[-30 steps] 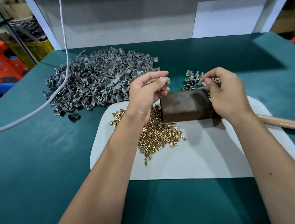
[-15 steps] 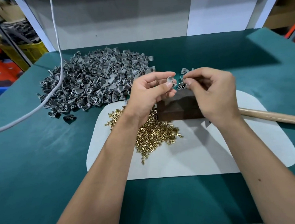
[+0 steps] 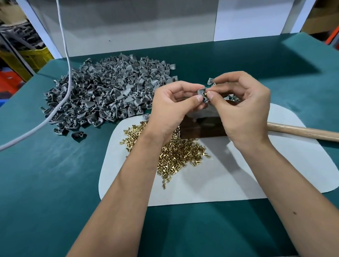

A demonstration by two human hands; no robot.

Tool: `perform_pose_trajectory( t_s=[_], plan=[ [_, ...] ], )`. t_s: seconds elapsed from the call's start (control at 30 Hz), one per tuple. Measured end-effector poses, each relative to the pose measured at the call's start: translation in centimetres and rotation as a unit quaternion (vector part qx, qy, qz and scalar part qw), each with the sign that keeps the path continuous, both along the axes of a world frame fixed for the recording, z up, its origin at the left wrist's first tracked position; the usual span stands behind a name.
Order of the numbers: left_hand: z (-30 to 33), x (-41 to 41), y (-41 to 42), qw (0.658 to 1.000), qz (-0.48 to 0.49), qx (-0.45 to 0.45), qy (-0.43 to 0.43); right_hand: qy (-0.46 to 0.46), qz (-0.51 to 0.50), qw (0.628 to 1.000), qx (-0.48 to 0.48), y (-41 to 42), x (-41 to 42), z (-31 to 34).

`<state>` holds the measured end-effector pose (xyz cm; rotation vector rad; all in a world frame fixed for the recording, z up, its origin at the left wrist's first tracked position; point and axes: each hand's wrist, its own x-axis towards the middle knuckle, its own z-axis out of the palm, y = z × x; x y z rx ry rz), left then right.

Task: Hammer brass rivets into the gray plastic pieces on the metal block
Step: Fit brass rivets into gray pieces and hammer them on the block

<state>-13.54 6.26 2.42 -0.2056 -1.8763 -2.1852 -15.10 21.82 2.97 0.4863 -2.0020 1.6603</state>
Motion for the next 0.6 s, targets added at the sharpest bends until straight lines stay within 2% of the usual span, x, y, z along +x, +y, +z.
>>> perform_pose_trajectory(
  t_s=[0.23,0.43,0.6],
  plan=[
    [0.15,-0.02,0.38,0.999,0.023,-0.020,0.021,-0.012,-0.013,1.000,-0.001,0.08,-0.01,-0.06],
    [-0.12,-0.16,0.28,0.997,0.041,-0.062,0.012,0.011,-0.013,0.997,0.078,0.04,0.06,-0.04],
    [-0.24,-0.31,0.50,0.995,0.062,-0.076,0.001,0.024,-0.025,0.995,0.097,-0.01,0.11,-0.23]
  ],
)
